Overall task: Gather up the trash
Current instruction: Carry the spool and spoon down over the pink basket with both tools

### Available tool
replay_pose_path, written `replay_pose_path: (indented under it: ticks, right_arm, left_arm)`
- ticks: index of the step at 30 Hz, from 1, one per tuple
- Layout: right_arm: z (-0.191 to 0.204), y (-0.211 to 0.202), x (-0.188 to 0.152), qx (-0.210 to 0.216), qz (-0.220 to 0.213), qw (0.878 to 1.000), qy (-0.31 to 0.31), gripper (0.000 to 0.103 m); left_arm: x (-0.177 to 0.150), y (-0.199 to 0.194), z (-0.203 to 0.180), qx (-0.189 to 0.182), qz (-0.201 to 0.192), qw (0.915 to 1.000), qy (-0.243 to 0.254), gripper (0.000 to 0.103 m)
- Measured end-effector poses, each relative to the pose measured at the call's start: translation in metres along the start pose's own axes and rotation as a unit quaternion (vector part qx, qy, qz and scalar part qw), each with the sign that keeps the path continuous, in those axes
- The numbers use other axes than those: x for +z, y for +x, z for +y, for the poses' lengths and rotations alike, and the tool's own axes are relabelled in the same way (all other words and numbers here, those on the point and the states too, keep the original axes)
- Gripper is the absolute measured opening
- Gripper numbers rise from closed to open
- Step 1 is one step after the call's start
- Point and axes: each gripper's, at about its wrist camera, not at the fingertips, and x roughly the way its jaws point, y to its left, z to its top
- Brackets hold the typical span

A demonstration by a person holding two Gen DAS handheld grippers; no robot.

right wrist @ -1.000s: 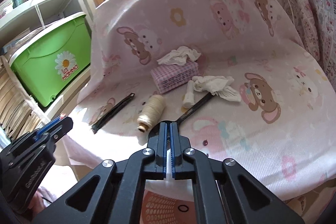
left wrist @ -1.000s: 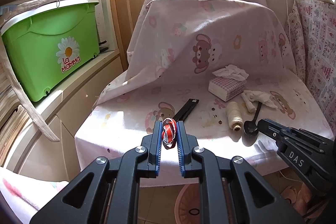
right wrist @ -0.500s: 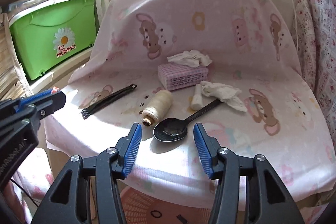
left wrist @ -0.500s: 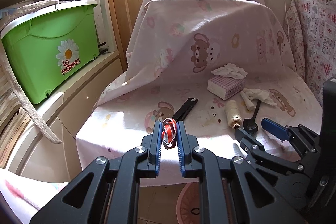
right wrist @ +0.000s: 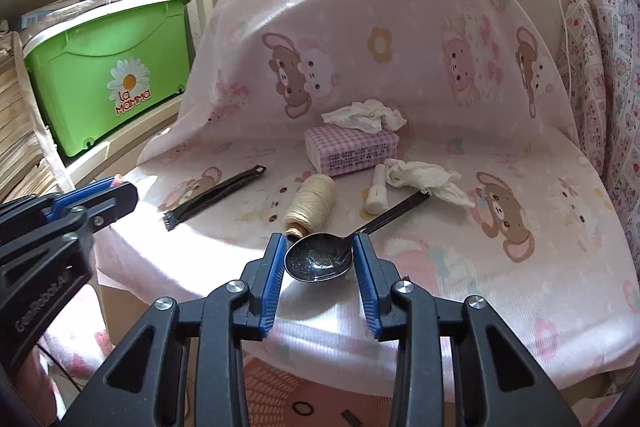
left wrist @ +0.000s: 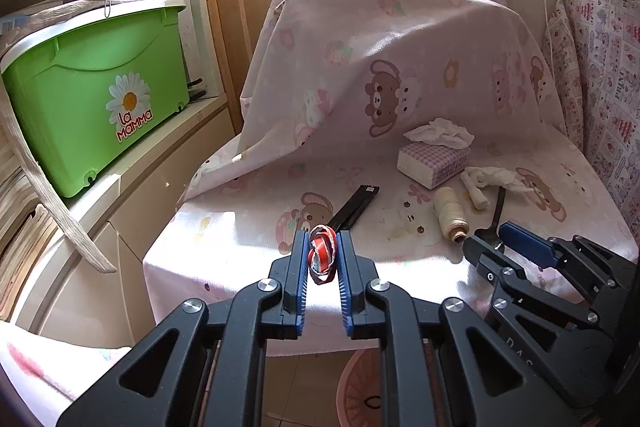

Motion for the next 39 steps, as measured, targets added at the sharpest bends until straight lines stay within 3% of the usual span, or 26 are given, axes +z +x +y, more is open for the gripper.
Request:
replay_pose_path:
  ticks: [5,8,14,18,21,26,32,39]
  right_arm:
    - [0.008,-0.02,0.001,0.027,-0.006,1.0,-0.003,0.037]
    - [0.011,-0.031,0.001,0.035,-0.006,0.999,-0.003,0.037]
    - [0.018,-0.048,0.006,0.038,-0.005,0.999,-0.012,0.037]
    - [0.019,-0.062,0.008,0.06,0.005,0.998,0.009,0.037]
    - [0.021,-0.075,0.007,0.079,0.013,0.997,0.018,0.037]
    - [0.03,-0.089,0.0,0.096,0.035,0.995,0.001,0.037]
    - [0.041,-0.089,-0.016,0.119,0.065,0.991,-0.021,0.037]
    - [0.047,-0.087,-0.033,0.139,0.099,0.985,-0.023,0.037]
  left_arm:
    - [0.001,-0.002,0.002,-0.007,0.003,1.0,-0.003,0.014]
    - [0.002,0.001,0.005,-0.009,0.027,0.9995,-0.013,0.012]
    - [0.0,0.004,0.026,-0.058,0.06,0.9943,-0.066,0.012]
    - [0.0,-0.004,0.035,-0.079,0.068,0.9918,-0.074,0.012]
    - [-0.002,-0.004,0.038,-0.103,0.1,0.9868,-0.073,0.012]
    - [-0.011,-0.003,0.034,-0.088,0.128,0.986,-0.06,0.012]
    - [-0.012,-0.001,0.03,-0.068,0.133,0.9879,-0.042,0.012]
    - [-0.016,0.007,0.031,-0.068,0.153,0.9848,-0.048,0.012]
